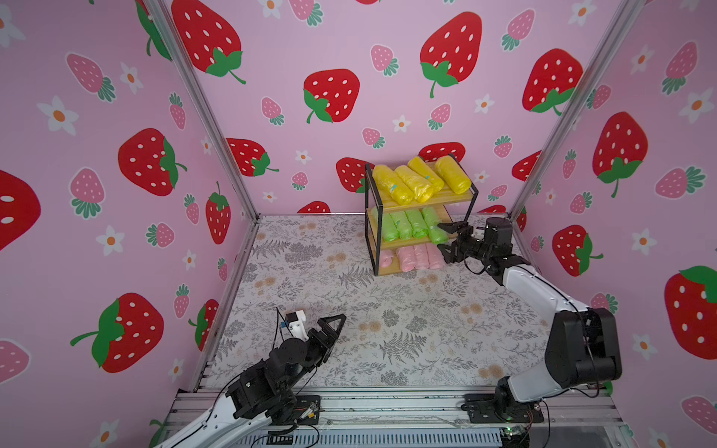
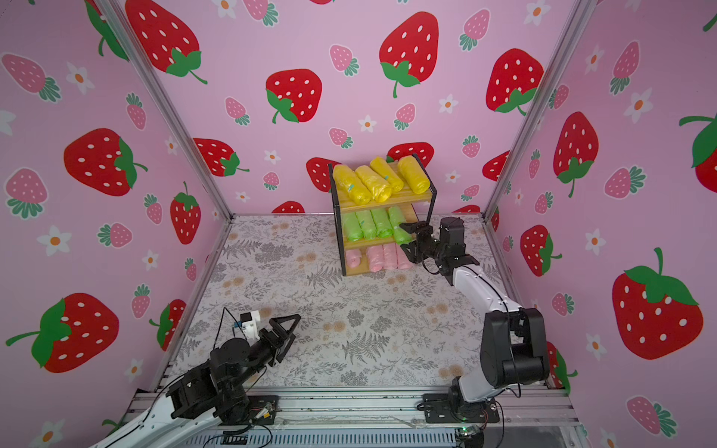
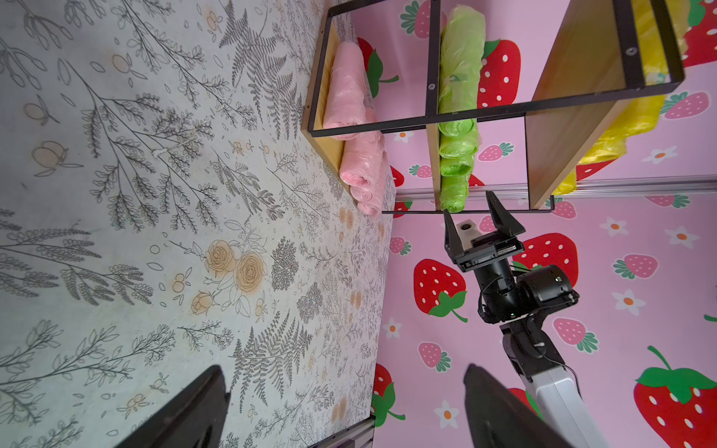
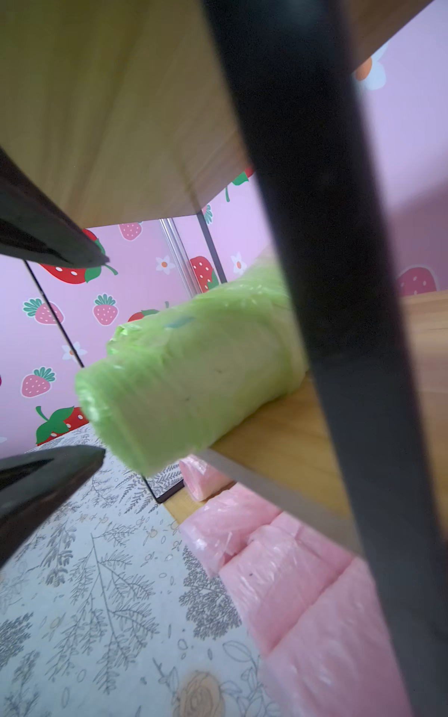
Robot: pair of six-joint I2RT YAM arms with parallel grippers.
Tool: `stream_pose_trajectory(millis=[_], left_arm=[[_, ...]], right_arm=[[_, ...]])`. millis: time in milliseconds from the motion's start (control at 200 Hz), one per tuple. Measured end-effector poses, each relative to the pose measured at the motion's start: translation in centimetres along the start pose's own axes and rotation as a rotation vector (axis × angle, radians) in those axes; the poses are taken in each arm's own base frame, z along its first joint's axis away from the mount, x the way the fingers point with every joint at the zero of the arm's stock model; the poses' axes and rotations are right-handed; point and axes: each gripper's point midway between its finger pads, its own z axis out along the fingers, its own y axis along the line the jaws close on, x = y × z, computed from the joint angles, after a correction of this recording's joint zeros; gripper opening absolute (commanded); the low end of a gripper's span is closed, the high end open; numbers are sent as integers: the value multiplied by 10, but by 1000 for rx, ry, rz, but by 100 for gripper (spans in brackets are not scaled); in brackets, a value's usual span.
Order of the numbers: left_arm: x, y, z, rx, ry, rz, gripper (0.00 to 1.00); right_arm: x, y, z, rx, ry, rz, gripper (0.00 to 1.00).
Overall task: Sort the rolls of trash bags by color and place them on the shelf
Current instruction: Place the roll of trash bags on the shelf, then reset both arms
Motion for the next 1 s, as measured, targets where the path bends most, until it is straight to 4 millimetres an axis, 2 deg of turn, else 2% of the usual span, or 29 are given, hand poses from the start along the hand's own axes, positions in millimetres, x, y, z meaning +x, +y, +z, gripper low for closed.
stream_pose_trajectory(millis=[290, 345, 390, 490, 515, 645, 750, 865, 925, 1001], left_arm=[[4, 12, 3, -78, 22, 22, 98], [5, 12, 2, -99, 28, 38, 98], [3, 9, 0, -113, 28, 57, 98], [-6, -7, -12, -132, 6, 131, 100], [-11, -14, -16, -133, -6, 160, 100], [-43, -51, -35, -161, -113, 331, 100], [-71, -73, -41, -240, -199, 478, 100], [-107, -78, -36, -406, -265, 578, 100], [-129, -76, -30, -481, -277, 582, 100], [-164, -63, -21, -569, -288, 528, 99]], right_arm=[[11, -27, -19, 48, 44, -18, 77], [15, -29, -23, 55, 56, -36, 81], [19, -29, -28, 59, 62, -61, 88], [22, -22, -46, 66, 49, -157, 90], [22, -20, -52, 69, 40, -182, 100], [13, 1, -79, 67, -39, -367, 99], [9, 17, -102, 66, -137, -558, 99], [7, 33, -129, 42, -281, -811, 99], [5, 31, -140, 41, -354, -934, 99], [-1, 19, -151, 79, -437, -1079, 99]])
